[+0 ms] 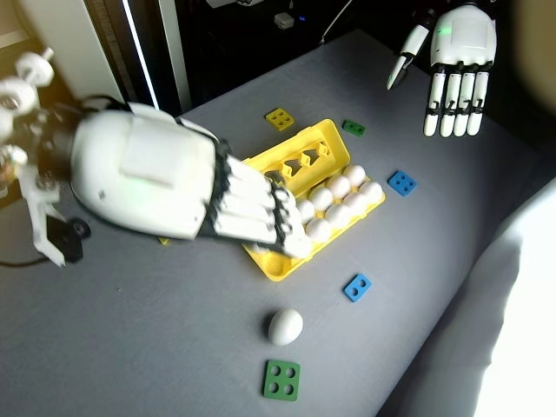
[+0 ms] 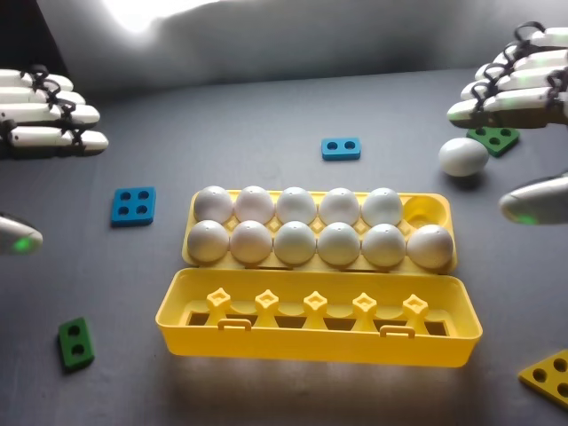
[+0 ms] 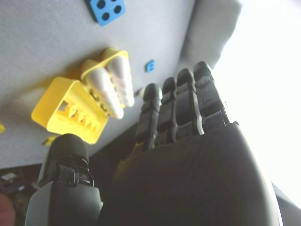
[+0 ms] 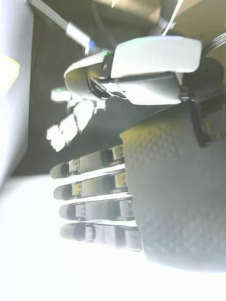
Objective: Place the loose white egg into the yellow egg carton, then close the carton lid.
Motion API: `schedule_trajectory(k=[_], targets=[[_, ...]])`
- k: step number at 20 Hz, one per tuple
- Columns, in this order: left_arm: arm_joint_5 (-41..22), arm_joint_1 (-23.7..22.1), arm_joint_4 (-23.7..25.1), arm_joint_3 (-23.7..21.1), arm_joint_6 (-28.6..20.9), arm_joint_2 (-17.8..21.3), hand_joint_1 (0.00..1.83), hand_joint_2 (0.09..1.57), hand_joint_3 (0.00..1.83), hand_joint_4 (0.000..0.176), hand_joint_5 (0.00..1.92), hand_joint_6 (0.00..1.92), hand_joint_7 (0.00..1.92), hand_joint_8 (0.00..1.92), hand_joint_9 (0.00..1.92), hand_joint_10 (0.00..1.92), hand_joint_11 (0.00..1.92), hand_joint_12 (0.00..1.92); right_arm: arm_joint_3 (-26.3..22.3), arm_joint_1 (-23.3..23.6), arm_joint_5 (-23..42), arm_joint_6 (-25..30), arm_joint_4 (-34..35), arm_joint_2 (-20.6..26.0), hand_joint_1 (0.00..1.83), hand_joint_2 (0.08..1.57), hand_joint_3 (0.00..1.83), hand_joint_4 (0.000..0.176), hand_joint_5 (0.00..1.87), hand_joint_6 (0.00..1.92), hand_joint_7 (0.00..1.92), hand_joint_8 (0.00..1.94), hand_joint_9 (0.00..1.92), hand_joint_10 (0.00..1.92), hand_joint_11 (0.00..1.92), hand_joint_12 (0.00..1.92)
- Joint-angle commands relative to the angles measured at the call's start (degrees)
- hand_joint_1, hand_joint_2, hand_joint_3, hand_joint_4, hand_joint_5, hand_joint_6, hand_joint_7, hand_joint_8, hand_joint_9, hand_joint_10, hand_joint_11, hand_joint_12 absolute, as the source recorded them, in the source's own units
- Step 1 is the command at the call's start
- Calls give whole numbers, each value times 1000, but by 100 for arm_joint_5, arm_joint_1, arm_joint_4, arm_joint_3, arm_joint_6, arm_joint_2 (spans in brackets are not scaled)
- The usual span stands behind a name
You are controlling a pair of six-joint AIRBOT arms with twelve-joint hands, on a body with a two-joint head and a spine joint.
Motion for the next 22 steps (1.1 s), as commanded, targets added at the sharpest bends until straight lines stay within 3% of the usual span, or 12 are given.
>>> schedule_trajectory(k=[1, 5, 6, 7, 8, 11, 13, 14, 16, 17, 19, 22], targets=[[-269, -67, -150, 48, -149, 56, 0, 1234, 6, 0, 76, 3, 20, 8, 0, 0, 0, 0, 107, 88, 340, -173, 403, -31, 0, 1176, 0, 0, 305, 7, 296, 9, 250, 12, 0, 593], [-212, -51, -244, 10, -206, -52, 0, 1225, 1, 0, 82, 4, 46, 15, 2, 1, 0, 0, 563, 8, 368, -719, 825, -499, 0, 1167, 0, 0, 276, 2, 250, 1, 217, 1, 0, 534], [-142, -112, -269, 4, -124, -47, 0, 1228, 3, 0, 90, 7, 56, 18, 12, 5, 0, 0, 662, -15, 399, -897, 841, -613, 0, 1149, 0, 13, 294, 9, 251, 3, 216, 3, 0, 524], [-116, -152, -510, -3, 199, -37, 0, 1229, 2, 0, 117, 6, 90, 9, 35, 6, 0, 0, 761, -12, 406, -1075, 841, -715, 0, 1130, 0, 46, 319, 11, 247, 1, 205, 0, 0, 501], [-113, -181, -913, -16, 499, 4, 0, 1220, 0, 0, 113, 1, 84, 1, 27, 1, 0, 0, 956, 56, 431, -1268, 841, -847, 98, 1036, 0, 52, 324, 2, 225, 1, 154, 1, 0, 339], [-447, -236, -1020, -196, -33, 58, 0, 1209, 0, 0, 147, 15, 109, 11, 38, 6, 0, 0, 1249, 159, 443, -1267, 1348, -988, 223, 943, 0, 33, 277, 0, 185, 0, 126, 0, 0, 373], [-485, -310, -897, -317, 44, 66, 0, 1209, 0, 0, 150, 14, 109, 10, 42, 7, 0, 0, 1365, 158, 468, -1351, 1483, -1093, 543, 908, 0, 0, 125, 0, 82, 0, 43, 0, 0, 126], [-522, -268, -919, -247, -33, 43, 0, 1210, 0, 0, 150, 11, 107, 7, 39, 5, 0, 0, 1407, 159, 496, -1351, 1521, -1143, 887, 856, 0, 0, 47, 0, 9, 0, 2, 0, 0, 6], [-539, -168, -912, -74, -127, -2, 0, 1210, 0, 0, 148, 10, 105, 6, 38, 4, 0, 0, 1532, 150, 522, -1351, 1665, -1273, 928, 850, 0, 0, 42, 0, 1, 0, 0, 0, 0, 0], [-543, -123, -857, 24, -177, -38, 0, 1203, 0, 0, 141, 6, 96, 2, 28, 0, 0, 0, 1621, 149, 543, -1351, 1754, -1330, 1091, 851, 0, 0, 44, 1, 0, 0, 0, 0, 0, 0], [-545, -64, -573, 236, -501, -134, 0, 1206, 0, 0, 156, 12, 98, 3, 30, 3, 0, 0, 1848, 150, 587, -1352, 1912, -1469, 1195, 903, 3, 0, 108, 24, 10, 3, 0, 0, 14, 7], [-583, -53, -512, 363, -723, -175, 0, 1205, 0, 0, 166, 13, 104, 4, 24, 0, 0, 0, 2236, 101, 629, -1353, 2123, -1679, 1266, 945, 19, 0, 133, 22, 38, 11, 0, 0, 21, 13]])
